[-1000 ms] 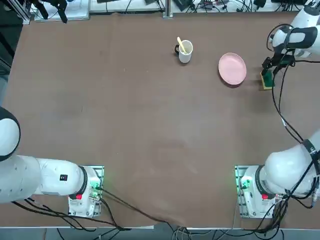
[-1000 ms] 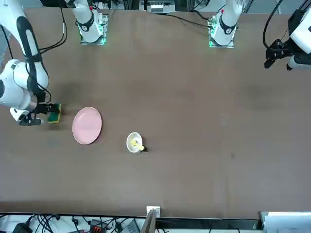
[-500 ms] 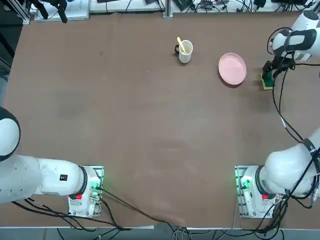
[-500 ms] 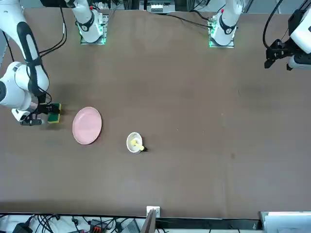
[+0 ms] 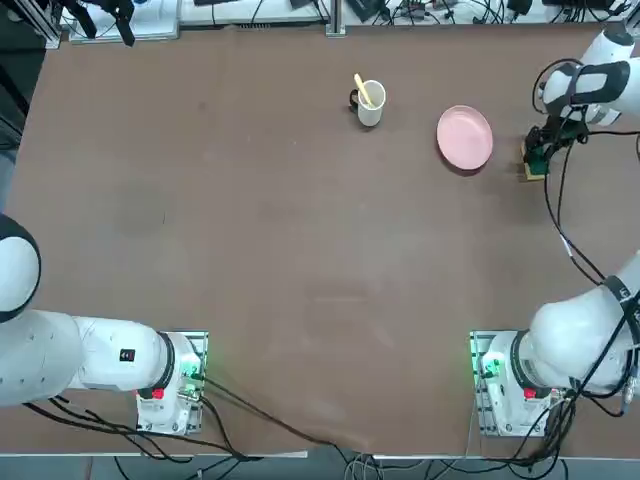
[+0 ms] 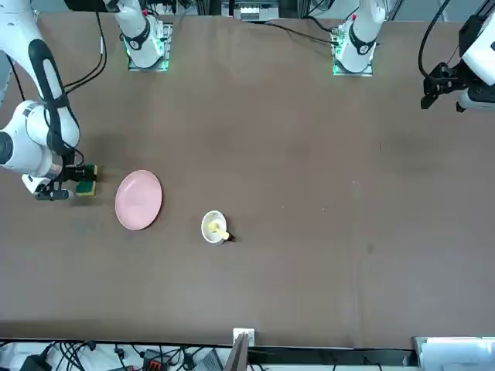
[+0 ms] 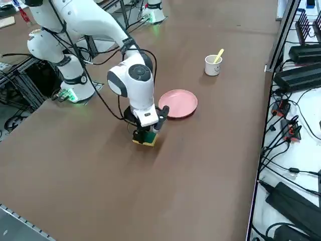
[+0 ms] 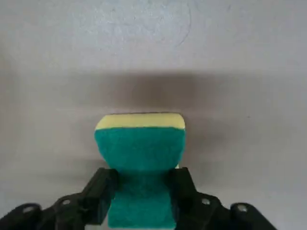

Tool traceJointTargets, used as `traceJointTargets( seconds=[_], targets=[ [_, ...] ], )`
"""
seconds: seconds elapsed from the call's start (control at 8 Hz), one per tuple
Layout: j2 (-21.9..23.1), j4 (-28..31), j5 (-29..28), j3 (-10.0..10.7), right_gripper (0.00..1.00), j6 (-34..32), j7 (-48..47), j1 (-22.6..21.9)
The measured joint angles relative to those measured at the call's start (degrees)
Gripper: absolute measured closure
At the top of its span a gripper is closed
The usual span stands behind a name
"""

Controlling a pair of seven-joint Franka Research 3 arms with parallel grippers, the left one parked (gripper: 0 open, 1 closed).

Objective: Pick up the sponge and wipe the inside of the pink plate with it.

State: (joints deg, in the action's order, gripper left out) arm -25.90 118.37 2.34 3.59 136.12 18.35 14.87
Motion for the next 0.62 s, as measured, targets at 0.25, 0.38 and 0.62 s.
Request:
traceJointTargets(
  seconds=[0.25, 0.38, 0.62],
  targets=[
    [-0.10, -0.01, 0.00, 0.00, 0.56, 0.00, 0.00, 0.14],
    [-0.10, -0.02, 0.00, 0.00, 0.62, -0.01, 0.00, 0.18],
    [0.19, -0.54, -0.02, -0.21, 0.85, -0.48, -0.26, 0.15]
  ],
)
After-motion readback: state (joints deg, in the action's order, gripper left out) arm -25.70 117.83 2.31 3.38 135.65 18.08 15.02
